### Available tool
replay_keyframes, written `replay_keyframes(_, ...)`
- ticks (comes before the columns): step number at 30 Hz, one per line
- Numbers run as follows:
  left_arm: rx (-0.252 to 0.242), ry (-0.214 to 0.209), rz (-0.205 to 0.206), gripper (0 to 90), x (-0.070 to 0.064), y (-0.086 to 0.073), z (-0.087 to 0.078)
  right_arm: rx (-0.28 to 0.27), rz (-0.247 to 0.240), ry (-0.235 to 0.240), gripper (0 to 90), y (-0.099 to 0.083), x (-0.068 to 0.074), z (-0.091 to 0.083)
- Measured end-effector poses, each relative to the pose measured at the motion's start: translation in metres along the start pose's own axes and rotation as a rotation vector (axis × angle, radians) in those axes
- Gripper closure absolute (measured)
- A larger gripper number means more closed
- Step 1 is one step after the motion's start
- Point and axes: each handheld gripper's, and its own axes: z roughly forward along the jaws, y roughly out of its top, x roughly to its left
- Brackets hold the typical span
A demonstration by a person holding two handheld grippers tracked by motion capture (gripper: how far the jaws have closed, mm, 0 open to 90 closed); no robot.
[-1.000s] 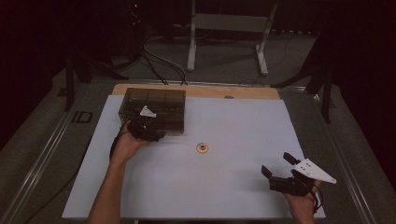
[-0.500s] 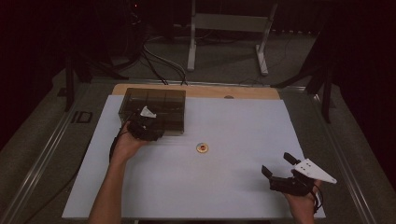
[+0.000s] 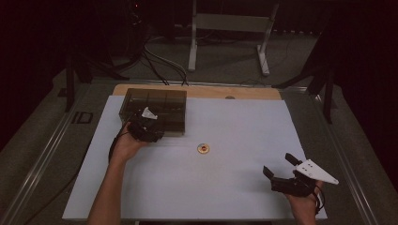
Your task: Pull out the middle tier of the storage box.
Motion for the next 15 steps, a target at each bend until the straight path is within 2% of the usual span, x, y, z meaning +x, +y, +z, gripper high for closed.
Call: replay_keyframes(15, 0.015, -0.007, 0.019, 51.0, -0.0034, -0.0023, -0.0034, 0.002, 0.000, 0.003, 0.4, -0.0001, 0.0005, 0.0005)
